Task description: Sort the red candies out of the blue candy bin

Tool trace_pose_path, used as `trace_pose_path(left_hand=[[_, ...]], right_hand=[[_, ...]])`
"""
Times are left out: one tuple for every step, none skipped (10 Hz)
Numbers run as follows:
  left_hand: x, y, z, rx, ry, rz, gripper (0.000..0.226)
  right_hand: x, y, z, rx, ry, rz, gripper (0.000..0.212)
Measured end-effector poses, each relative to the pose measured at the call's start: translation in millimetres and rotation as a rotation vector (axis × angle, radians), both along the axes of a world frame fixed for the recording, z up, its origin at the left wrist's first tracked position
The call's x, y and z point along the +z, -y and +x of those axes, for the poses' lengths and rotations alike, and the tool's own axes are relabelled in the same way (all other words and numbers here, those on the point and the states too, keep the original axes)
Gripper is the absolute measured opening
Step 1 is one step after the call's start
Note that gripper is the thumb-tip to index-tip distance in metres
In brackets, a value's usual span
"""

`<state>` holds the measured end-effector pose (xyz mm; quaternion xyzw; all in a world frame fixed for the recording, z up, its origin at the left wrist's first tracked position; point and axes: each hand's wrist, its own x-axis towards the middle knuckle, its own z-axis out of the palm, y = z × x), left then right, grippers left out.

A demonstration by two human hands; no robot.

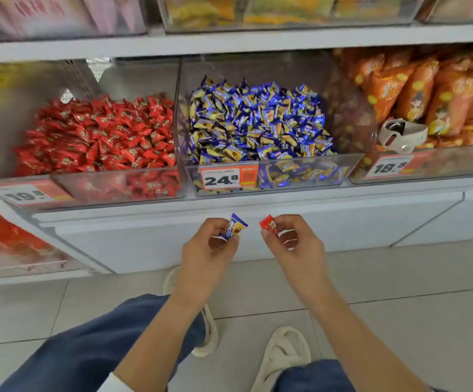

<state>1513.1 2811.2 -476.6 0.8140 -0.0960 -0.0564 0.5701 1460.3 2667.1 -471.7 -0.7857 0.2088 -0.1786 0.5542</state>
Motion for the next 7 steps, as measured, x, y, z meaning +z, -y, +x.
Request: trace_pose_path(left_hand=[[64, -16, 31, 0.011, 0.315, 0.122, 0.02], [101, -9, 80, -0.004, 0.371, 0.283, 0.031], [111, -4, 102, -0.042, 0.21, 0.145, 0.035], [104, -13, 89, -0.021, 0.069, -0.098, 0.017], [98, -23, 88, -0.133, 0.093, -0.033, 0.014], [96, -40, 100, 0.025, 0.283, 0.064, 0.012], [97, -61, 118, 0.36, 0.312, 0.123, 0.017]], right_hand=[[54, -6, 21, -0.006, 0.135, -0.027, 0.012], [86, -6, 45, -0.003, 0.17, -0.062, 0.012], [94, -11, 66, 0.043, 0.161, -0.083, 0.011], [92, -23, 85, 0.104, 0.149, -0.165, 0.013], [84, -36, 102, 0.149, 0.153, -0.302, 0.023], [71, -49, 107, 0.22, 0.162, -0.282, 0.04], [59, -43, 105, 0.231, 0.096, -0.434, 0.032]])
